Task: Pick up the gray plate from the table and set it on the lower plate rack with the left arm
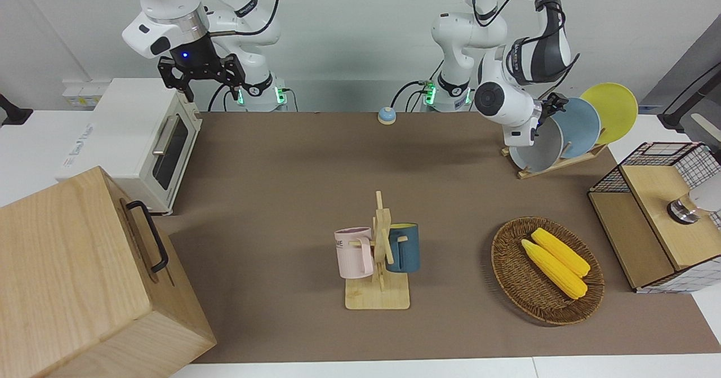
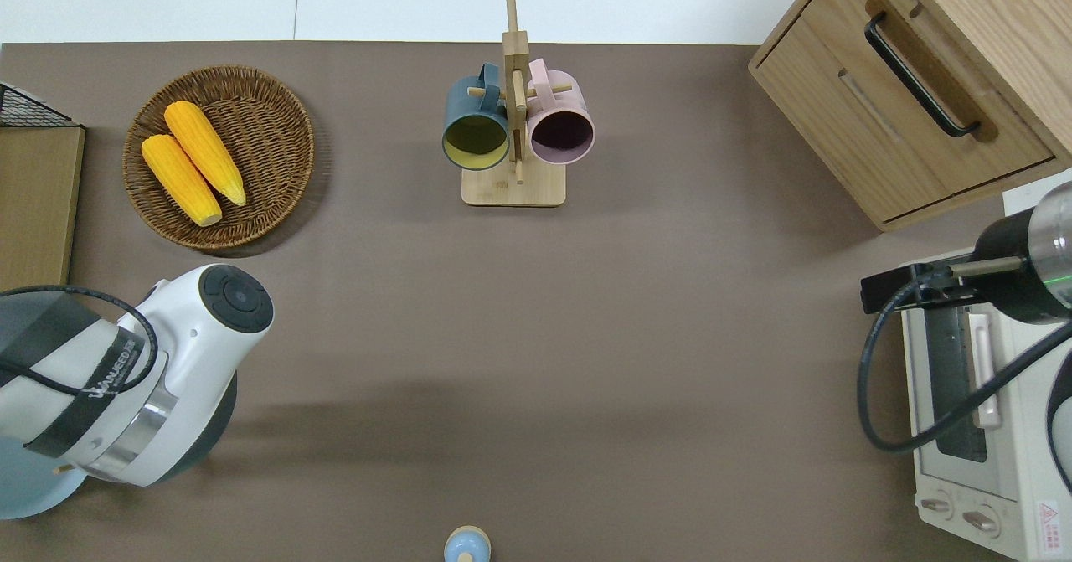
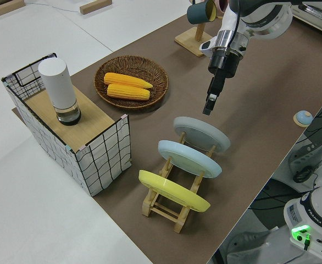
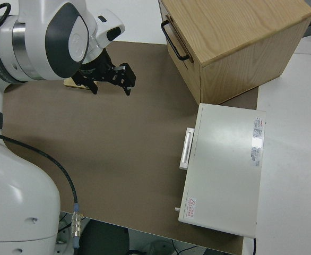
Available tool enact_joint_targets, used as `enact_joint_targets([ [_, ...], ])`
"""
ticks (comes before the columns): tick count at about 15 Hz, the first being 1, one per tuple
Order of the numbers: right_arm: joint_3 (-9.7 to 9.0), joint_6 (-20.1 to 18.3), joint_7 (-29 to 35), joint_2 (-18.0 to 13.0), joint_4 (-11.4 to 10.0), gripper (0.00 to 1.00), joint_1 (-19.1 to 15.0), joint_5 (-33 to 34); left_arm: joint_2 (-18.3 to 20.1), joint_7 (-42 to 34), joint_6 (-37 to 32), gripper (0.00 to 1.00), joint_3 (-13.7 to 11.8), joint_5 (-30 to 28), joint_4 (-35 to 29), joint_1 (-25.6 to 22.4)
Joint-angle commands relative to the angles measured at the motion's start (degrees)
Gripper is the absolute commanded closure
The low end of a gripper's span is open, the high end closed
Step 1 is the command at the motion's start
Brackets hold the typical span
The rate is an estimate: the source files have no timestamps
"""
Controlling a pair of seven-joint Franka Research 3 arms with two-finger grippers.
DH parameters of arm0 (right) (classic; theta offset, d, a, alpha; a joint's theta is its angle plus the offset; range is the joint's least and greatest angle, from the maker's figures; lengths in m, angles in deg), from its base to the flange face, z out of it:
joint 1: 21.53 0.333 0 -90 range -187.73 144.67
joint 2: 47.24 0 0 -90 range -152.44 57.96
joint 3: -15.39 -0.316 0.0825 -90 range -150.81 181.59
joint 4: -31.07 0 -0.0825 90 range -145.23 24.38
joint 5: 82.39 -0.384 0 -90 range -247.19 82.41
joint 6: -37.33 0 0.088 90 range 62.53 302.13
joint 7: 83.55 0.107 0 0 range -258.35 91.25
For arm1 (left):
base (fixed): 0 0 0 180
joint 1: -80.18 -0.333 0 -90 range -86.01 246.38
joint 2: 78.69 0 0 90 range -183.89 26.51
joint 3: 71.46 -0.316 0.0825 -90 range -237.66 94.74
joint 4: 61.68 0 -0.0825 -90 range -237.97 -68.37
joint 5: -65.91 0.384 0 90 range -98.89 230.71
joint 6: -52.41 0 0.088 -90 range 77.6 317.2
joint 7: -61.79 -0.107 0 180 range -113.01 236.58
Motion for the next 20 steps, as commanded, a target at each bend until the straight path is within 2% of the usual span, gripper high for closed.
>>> enact_joint_targets([
  [1, -0.29, -0.8, 0.0, -0.1, 0.3, 0.011, -0.4, -0.4, -0.4, -3.2, 0.1, 0.00, -0.6, -7.4, 6.9, 0.0],
  [5, -0.29, -0.7, 0.0, -0.1, 0.3, 0.013, -0.4, -0.4, -1.3, -9.4, 0.1, 0.00, -1.6, -15.2, 14.2, -0.2],
  [9, -0.38, -0.8, 0.0, -0.1, 0.3, 0.011, -0.4, -0.4, -1.3, -14.9, 0.2, 0.00, -2.1, -22.0, 17.8, -0.2],
  [14, -0.38, -0.8, -0.1, -0.1, 0.3, 0.013, -0.4, -0.4, -1.1, -28.0, 0.2, 0.01, -2.3, -34.6, 22.3, -0.5],
  [18, -0.38, -0.8, 0.0, -0.1, 0.3, 0.011, -0.4, -0.4, -0.9, -39.8, 0.4, 0.01, -2.3, -44.1, 25.9, -3.0],
  [20, -0.38, -0.8, 0.0, -0.1, 0.3, 0.011, -0.4, -0.4, -0.7, -45.6, 0.7, 0.01, -2.3, -46.9, 27.2, -4.5],
])
